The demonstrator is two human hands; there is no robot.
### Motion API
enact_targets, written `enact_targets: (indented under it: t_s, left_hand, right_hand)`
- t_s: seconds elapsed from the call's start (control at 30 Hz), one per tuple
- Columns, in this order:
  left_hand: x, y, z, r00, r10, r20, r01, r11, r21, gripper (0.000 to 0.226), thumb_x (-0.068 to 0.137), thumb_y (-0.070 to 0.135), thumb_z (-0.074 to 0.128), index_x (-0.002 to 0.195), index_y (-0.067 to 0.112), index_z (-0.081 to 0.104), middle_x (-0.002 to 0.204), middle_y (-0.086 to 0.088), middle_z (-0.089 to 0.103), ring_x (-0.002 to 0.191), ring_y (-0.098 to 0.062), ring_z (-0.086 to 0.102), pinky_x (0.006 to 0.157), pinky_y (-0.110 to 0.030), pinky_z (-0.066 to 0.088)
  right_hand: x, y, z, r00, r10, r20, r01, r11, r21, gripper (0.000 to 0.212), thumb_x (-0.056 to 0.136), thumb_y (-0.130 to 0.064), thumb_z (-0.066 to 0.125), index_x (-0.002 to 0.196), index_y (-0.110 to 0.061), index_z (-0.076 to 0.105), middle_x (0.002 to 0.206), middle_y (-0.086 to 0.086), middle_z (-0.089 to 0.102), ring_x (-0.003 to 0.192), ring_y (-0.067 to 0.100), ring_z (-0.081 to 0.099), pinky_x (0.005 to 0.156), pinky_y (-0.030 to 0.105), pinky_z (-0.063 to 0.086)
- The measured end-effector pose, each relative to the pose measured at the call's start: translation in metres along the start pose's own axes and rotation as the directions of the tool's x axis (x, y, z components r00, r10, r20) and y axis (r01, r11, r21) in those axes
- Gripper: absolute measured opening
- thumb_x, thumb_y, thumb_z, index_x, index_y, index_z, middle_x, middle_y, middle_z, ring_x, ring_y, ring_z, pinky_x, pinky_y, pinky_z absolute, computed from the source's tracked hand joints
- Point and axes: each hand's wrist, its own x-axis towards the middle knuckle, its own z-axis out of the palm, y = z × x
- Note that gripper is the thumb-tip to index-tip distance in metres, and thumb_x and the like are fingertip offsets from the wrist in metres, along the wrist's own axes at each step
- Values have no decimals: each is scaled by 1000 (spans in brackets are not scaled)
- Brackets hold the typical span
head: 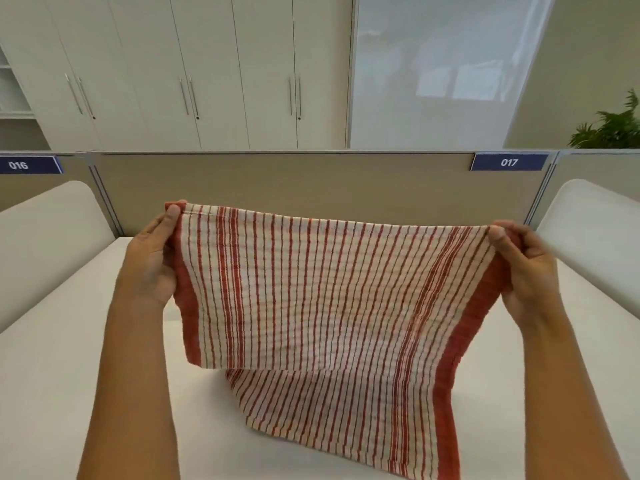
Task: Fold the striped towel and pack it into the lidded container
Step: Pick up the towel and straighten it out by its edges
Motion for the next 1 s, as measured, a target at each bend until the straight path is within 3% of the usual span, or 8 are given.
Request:
enact_targets:
  t_s: [0.03, 0.13, 0.2, 0.3, 0.43, 0.57, 0.87, 1.0]
  left_hand:
    - [3, -4, 2, 1000, -12, -7, 13, 998, 61, 15, 79, 31, 69, 89, 21, 75, 80, 10, 77, 80, -8, 69, 70, -20, 59]
    - [4, -22, 19, 987, 90, -134, -28, 915, 403, 35, 80, 26, 70, 111, 8, 68, 106, -6, 72, 98, -16, 64, 89, -27, 52]
    - [-5, -26, 35, 969, 172, -178, -63, 866, 495, 38, 82, 28, 69, 112, 7, 68, 111, -8, 70, 102, -19, 64, 94, -29, 49]
    - [-22, -25, 62, 977, 170, -125, -93, 878, 469, 33, 83, 31, 66, 110, 11, 69, 104, 0, 71, 91, -11, 64, 85, -22, 48]
    - [-49, -22, 95, 998, 69, 17, -70, 929, 363, 29, 85, 31, 64, 109, 17, 70, 104, 2, 73, 96, -14, 67, 89, -29, 53]
    - [-73, -22, 122, 981, -24, 190, -26, 966, 258, 18, 86, 27, 63, 101, 23, 72, 95, 4, 76, 88, -11, 71, 79, -26, 56]
    - [-90, -21, 126, 973, 41, 227, -101, 960, 259, 19, 86, 26, 62, 101, 24, 74, 87, 4, 77, 83, -12, 73, 79, -28, 58]
    - [-92, -19, 126, 971, 28, 239, -90, 964, 252, 17, 87, 24, 62, 98, 25, 74, 85, 3, 77, 82, -13, 73, 79, -27, 58]
  right_hand:
    - [1, 2, 2, 999, 11, -41, -12, 1000, -19, 22, 70, -37, 76, 90, -30, 69, 82, -10, 70, 77, 6, 68, 66, 20, 59]
    - [5, 15, 17, 968, -70, -239, -52, 881, -471, 22, 75, -28, 75, 96, -24, 69, 88, -4, 68, 77, 8, 62, 67, 8, 45]
    - [0, 16, 35, 945, -119, -306, -77, 827, -557, 21, 76, -25, 74, 96, -21, 69, 88, -4, 67, 73, 3, 57, 65, 3, 37]
    - [-12, 11, 62, 965, -40, -257, -78, 897, -434, 12, 79, -22, 71, 89, -27, 66, 84, -11, 66, 74, 0, 60, 70, 13, 48]
    - [-35, -8, 106, 984, 176, 3, -175, 977, -118, 12, 83, -15, 67, 84, -27, 66, 86, -2, 70, 72, 9, 68, 59, 14, 54]
    - [-53, -25, 147, 954, 201, 224, -211, 977, 23, 15, 84, -8, 65, 92, -18, 72, 87, 2, 74, 76, 12, 71, 69, 19, 58]
    - [-64, -34, 165, 923, 141, 357, -197, 972, 126, 24, 94, -9, 48, 103, -17, 69, 95, 0, 74, 85, 3, 72, 70, 11, 54]
    - [-67, -30, 164, 938, 47, 343, -24, 997, -69, 30, 95, -8, 47, 111, -26, 65, 106, 1, 71, 94, 4, 68, 73, 12, 54]
